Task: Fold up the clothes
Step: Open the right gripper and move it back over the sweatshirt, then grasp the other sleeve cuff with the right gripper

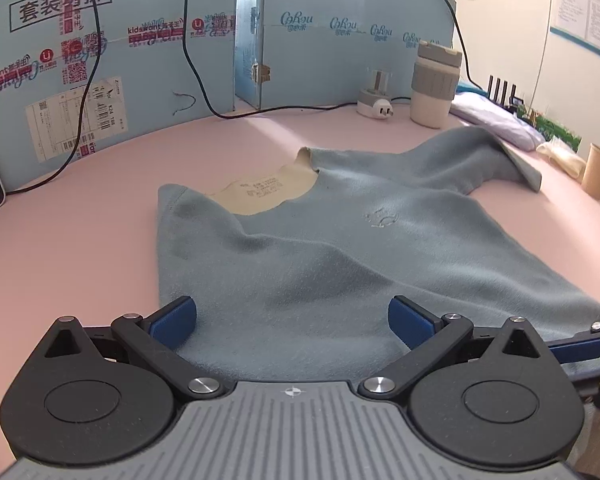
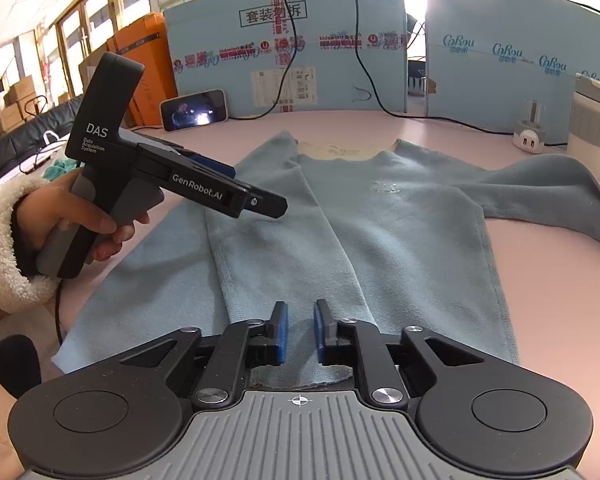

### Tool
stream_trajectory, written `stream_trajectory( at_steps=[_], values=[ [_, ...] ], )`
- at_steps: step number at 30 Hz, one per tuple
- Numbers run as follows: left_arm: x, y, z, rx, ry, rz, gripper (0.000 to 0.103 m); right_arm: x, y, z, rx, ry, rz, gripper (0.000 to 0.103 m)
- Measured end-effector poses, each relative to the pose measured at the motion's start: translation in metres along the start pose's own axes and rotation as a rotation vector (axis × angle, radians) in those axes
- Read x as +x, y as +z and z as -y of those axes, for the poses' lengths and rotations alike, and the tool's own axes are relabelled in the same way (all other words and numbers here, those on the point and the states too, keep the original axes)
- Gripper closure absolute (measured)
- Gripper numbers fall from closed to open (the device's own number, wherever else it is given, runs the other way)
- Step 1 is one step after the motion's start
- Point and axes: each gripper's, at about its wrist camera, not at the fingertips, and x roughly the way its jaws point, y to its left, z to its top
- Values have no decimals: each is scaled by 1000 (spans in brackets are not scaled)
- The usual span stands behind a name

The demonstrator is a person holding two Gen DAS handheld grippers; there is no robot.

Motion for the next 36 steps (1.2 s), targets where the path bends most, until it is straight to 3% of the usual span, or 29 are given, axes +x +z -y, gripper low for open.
stream_trajectory(
  at_steps=[5, 9, 19, 28, 33, 36],
  values=[
    [-13, 5, 5, -8, -15, 29, 0, -6, 2, 2, 10, 0, 31, 78],
    [-25, 14, 13, 8, -20, 55, 0, -18, 7, 13, 26, -45, 92, 64],
    [-46, 61, 49, 110, -83, 148, 0, -45, 11, 92, 244, -192, 214, 63],
    [-8, 68, 76, 182, -115, 79, 0, -55, -1, 168, 426, -383, 260, 63],
    [11, 63, 75, 164, -112, 26, 0, -54, -9, 193, 404, -469, 258, 63],
    [20, 60, 73, 150, -108, -1, 0, -39, -8, 190, 284, -551, 229, 63]
  ],
)
